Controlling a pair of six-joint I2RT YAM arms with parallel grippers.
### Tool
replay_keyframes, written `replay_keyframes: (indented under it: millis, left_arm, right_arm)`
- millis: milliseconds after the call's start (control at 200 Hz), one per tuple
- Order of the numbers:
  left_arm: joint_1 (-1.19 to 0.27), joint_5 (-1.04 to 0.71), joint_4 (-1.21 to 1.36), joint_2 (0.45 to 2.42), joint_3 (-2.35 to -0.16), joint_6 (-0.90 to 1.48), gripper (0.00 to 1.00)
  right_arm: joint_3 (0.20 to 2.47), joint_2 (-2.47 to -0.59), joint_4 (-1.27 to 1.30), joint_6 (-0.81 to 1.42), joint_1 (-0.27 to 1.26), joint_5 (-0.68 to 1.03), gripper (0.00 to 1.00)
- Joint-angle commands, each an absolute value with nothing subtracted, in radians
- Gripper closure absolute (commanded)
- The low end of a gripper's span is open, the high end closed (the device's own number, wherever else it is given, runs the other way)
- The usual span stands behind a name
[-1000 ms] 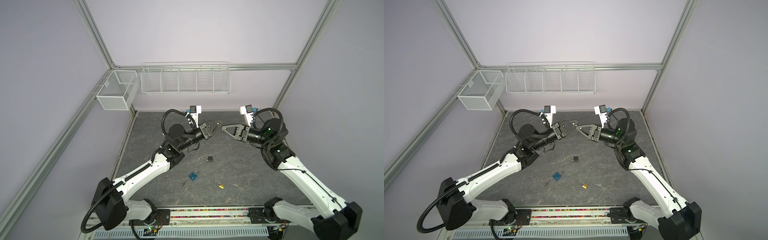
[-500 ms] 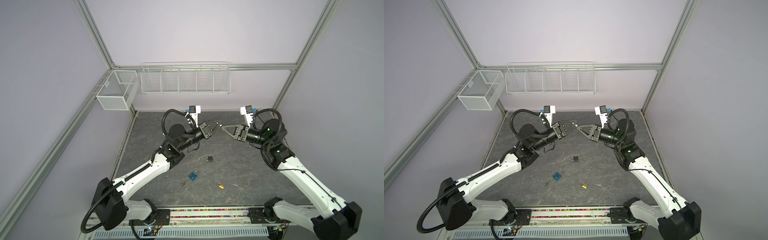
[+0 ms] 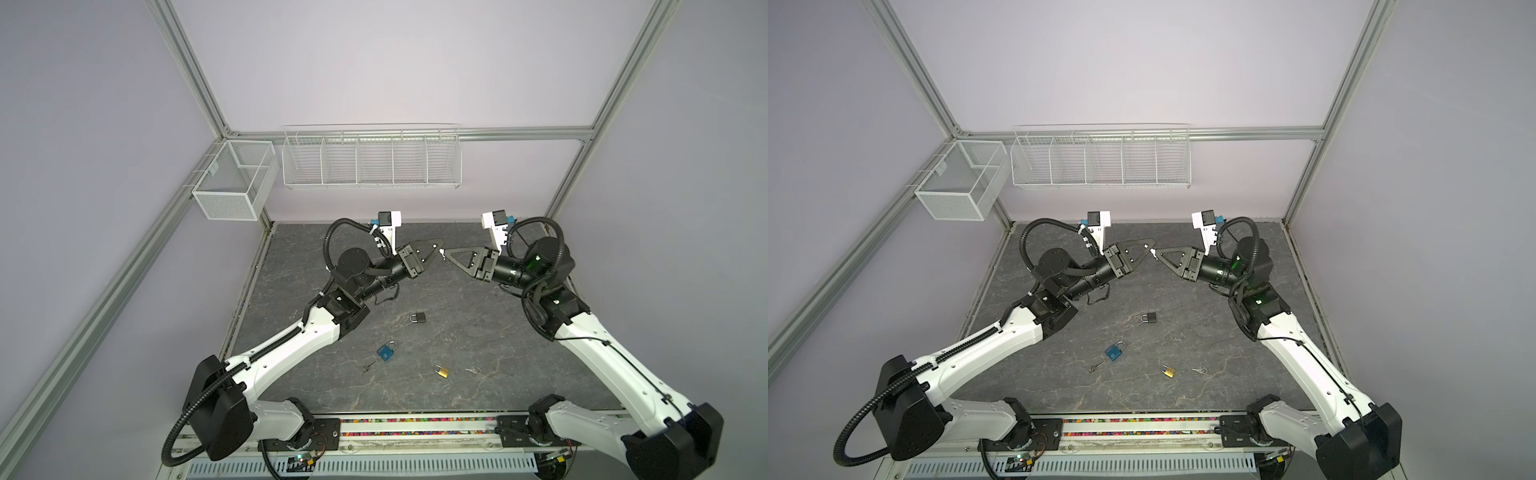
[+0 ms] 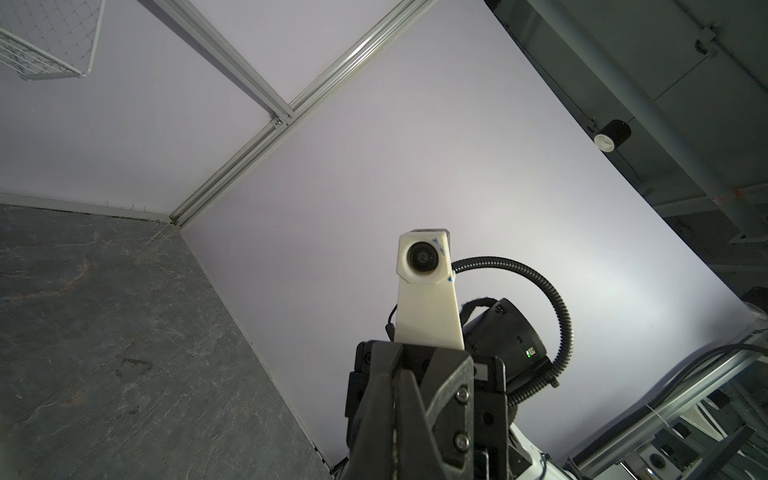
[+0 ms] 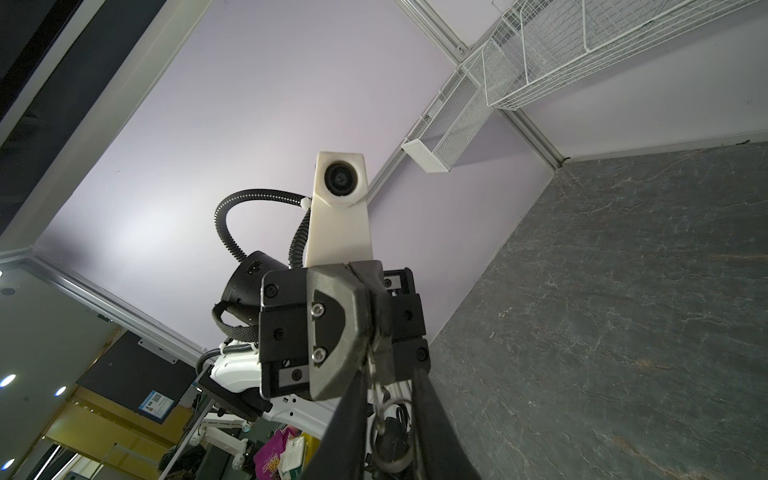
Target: Unlock with the key
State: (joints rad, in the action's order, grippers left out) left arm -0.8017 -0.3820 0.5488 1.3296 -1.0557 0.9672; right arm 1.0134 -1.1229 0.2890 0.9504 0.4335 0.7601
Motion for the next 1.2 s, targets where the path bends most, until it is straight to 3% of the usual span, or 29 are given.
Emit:
replay_keyframes:
  millis: [0,385,485,665,740,875,985,1195]
  left_arm:
    - [-0.808,-0.374,0.568,1.324,-1.072,0.954,1.0]
    - [-0.807,-0.366,0.563,1.323,-1.069,0.956,1.0]
    - [-0.808,-0.365,0.561,1.324,-1.068,0.955,1.0]
    - [-0.808,-0.359,0.546,1.32,-1.069,0.943,1.0]
    - [-0.808,-0.345,0.529,1.312,-1.071,0.935,0.76]
    - [-0.806,-0.295,0.463,1.282,-1.072,0.913,0.53]
    - [-0.807,-0.216,0.39,1.245,-1.057,0.909,0.44]
    - [-0.807,0.003,0.023,1.188,-1.055,0.973,0.4]
  right_arm:
    - [1.029,-1.138,0.33,0.978,0.431,0.793,0.77]
    - [1.031,-1.129,0.322,0.968,0.433,0.775,0.84]
    - [1.035,-1.131,0.314,0.968,0.432,0.775,0.94]
    - [1.045,-1.124,0.262,0.939,0.428,0.76,0.94]
    - [1.056,-1.116,0.196,0.901,0.425,0.746,0.94]
    - [1.055,-1.105,0.13,0.868,0.407,0.743,0.94]
    - [1.058,-1.082,0.031,0.809,0.389,0.72,0.94]
    - [1.092,-1.035,-0.268,0.597,0.375,0.647,0.94]
